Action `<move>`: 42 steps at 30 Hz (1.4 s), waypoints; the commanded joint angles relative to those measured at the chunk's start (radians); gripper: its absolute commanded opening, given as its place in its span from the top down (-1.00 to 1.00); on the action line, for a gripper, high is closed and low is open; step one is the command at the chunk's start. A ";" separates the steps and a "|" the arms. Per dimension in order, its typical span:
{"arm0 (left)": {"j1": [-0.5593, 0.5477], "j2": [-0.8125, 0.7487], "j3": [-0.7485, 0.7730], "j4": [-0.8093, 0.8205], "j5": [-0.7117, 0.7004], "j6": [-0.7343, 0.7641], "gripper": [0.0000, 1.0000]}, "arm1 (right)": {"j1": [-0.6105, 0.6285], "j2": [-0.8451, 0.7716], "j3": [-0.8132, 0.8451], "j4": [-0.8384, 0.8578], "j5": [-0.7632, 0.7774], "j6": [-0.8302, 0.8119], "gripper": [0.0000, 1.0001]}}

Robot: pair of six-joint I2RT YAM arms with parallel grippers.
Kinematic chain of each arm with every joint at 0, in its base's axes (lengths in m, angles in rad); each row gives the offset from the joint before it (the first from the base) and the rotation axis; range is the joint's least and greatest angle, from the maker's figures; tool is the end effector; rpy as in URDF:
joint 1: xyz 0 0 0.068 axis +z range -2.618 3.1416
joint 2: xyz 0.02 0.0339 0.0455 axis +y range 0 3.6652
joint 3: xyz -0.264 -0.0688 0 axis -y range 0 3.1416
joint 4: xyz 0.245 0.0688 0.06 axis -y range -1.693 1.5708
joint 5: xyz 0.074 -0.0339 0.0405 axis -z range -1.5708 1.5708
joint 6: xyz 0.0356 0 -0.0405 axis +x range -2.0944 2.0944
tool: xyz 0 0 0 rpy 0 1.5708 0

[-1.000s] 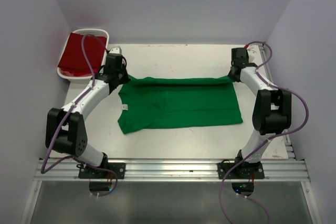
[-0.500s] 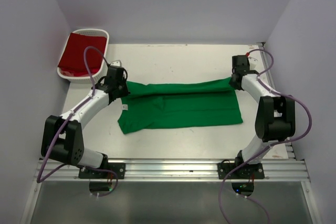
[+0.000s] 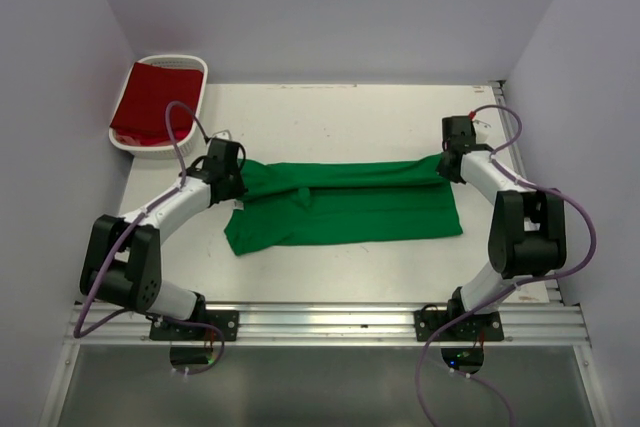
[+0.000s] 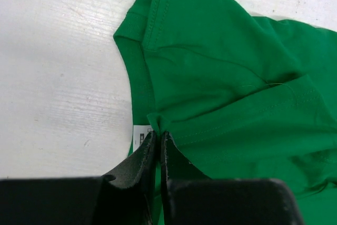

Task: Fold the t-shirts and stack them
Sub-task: Fold the other side of the tshirt into a rectangle

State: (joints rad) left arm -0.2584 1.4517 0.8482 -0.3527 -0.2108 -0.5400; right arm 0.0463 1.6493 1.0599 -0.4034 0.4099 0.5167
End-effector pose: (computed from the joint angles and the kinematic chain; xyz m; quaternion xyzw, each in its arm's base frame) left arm 0.2795 -0.0662 0.1971 -0.1645 0.9340 -0.0245 0.3161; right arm 0.3363 0.0014 0.2011 0.2751 0.8991 -0.1099 0.3222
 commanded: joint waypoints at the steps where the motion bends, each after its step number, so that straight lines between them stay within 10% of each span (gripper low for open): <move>1: -0.002 0.021 -0.008 0.034 -0.042 -0.017 1.00 | -0.003 0.007 0.008 0.028 0.030 0.017 1.00; 28: -0.007 0.084 -0.049 0.135 -0.013 -0.040 0.96 | -0.002 0.069 0.018 0.028 0.032 0.029 0.92; 32: -0.008 0.006 -0.070 0.136 -0.018 -0.060 0.12 | 0.001 0.038 0.040 -0.003 0.009 0.026 -0.05; 35: -0.019 -0.123 -0.072 0.129 -0.033 -0.072 -0.81 | 0.015 -0.048 0.035 -0.009 -0.020 0.017 -0.20; 42: -0.036 -0.238 -0.005 0.139 -0.004 -0.051 -0.93 | 0.061 -0.141 0.064 0.023 -0.117 -0.014 -0.23</move>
State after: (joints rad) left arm -0.2893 1.2083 0.7982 -0.2581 -0.2173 -0.5926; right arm 0.0929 1.5249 1.0737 -0.4099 0.3496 0.5224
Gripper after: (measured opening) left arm 0.975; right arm 0.635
